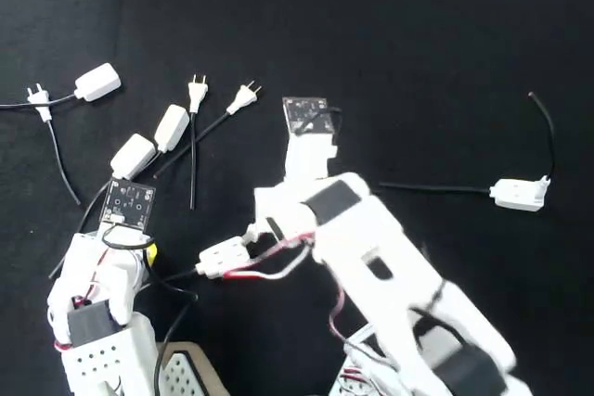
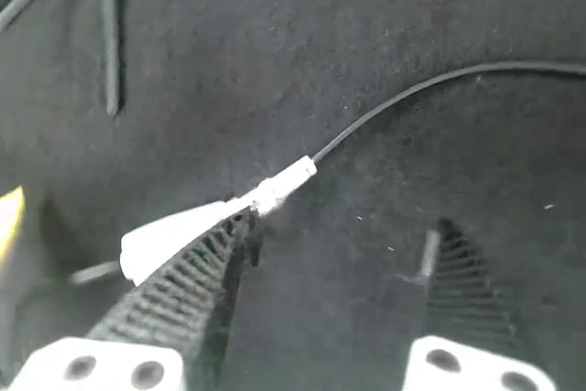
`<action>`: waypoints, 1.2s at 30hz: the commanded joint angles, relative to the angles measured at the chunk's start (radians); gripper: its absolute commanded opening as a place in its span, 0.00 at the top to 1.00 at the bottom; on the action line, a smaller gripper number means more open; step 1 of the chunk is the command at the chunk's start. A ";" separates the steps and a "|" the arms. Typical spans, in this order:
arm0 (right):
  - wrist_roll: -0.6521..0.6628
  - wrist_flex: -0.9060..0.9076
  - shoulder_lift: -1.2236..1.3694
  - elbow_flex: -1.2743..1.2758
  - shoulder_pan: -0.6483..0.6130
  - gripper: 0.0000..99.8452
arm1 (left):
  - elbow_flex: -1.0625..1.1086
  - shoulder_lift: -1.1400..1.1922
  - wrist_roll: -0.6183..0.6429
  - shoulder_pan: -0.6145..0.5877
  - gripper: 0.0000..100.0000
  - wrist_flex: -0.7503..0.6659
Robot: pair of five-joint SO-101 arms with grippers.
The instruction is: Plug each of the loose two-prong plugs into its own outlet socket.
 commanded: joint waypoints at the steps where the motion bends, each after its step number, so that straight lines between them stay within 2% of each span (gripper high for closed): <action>1: -0.138 -0.046 0.160 -0.116 -0.002 0.71 | 0.019 -0.005 -0.006 0.007 0.74 -0.020; 6: -0.298 -0.044 0.326 -0.245 -0.055 0.72 | 0.019 -0.005 -0.006 0.007 0.74 -0.020; 13: -0.428 -0.054 0.352 -0.269 -0.054 0.72 | 0.019 -0.005 -0.006 0.007 0.74 -0.020; 18: -0.442 -0.091 0.352 -0.236 -0.054 0.72 | 0.019 -0.005 -0.006 0.007 0.74 -0.018; 23: -0.430 -0.222 0.352 -0.142 -0.055 0.81 | 0.019 -0.005 -0.006 0.007 0.74 -0.018; 30: -0.391 -0.252 0.352 -0.087 -0.052 0.79 | 0.019 -0.005 -0.006 0.007 0.74 -0.018; 36: -0.388 -0.250 0.352 -0.076 -0.054 0.81 | 0.019 -0.005 -0.006 0.007 0.74 -0.018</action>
